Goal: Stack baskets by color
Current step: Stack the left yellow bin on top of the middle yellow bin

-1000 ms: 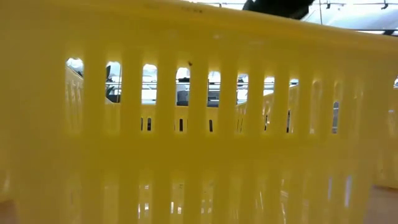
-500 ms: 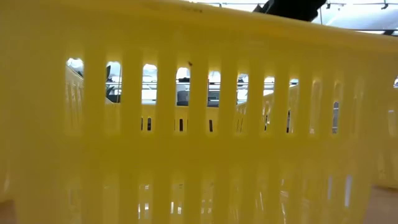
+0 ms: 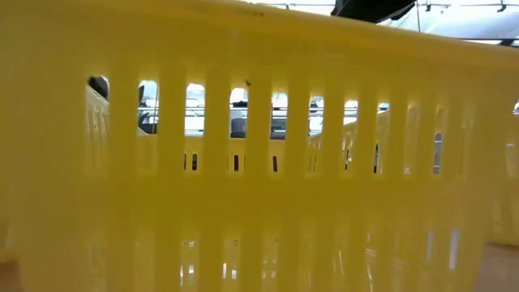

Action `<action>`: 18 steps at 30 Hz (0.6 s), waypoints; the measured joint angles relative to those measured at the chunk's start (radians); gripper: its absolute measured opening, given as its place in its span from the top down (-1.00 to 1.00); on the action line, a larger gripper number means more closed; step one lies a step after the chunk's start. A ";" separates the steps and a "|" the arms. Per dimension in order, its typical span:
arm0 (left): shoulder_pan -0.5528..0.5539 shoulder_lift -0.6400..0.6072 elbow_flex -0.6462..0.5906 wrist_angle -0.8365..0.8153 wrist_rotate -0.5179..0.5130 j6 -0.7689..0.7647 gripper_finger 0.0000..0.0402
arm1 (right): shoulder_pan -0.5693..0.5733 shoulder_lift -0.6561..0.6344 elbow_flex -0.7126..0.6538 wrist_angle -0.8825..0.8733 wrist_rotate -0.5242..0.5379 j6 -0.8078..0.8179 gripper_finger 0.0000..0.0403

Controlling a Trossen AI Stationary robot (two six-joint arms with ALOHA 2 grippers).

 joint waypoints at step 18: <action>0.000 -0.006 0.000 -0.059 0.048 0.057 0.95 | 0.013 0.000 0.000 -0.022 0.000 0.040 0.32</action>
